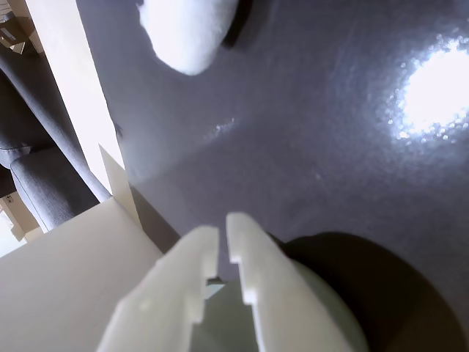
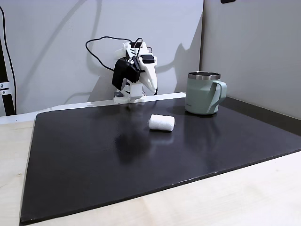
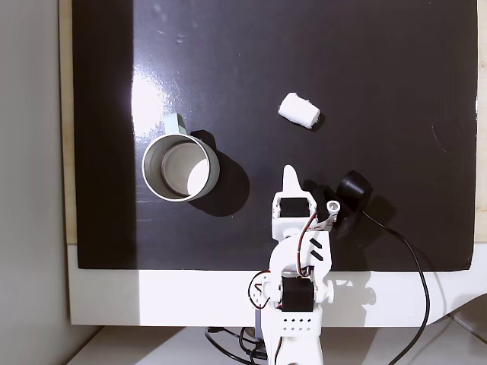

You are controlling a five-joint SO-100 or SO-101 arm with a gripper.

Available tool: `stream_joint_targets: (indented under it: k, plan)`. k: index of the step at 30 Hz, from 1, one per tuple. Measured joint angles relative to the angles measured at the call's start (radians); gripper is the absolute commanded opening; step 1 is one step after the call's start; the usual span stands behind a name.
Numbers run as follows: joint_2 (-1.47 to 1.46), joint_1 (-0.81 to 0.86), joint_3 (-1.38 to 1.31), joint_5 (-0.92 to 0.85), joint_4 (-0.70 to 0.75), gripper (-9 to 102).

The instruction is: Grasp a gauze and put it in the cup.

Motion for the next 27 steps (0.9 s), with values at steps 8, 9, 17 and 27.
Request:
stream_joint_targets:
  k: [8, 9, 17, 27]
  plan:
    - [0.0, 0.0, -0.008, 0.0, 0.035, 0]
    - [0.0, 0.002, -0.021, 0.0, 0.049, 0]
    - [-0.273, -0.063, -0.336, 0.1, 0.118, 0]
    - [-0.822, -0.11, -0.772, 0.341, 0.213, 11]
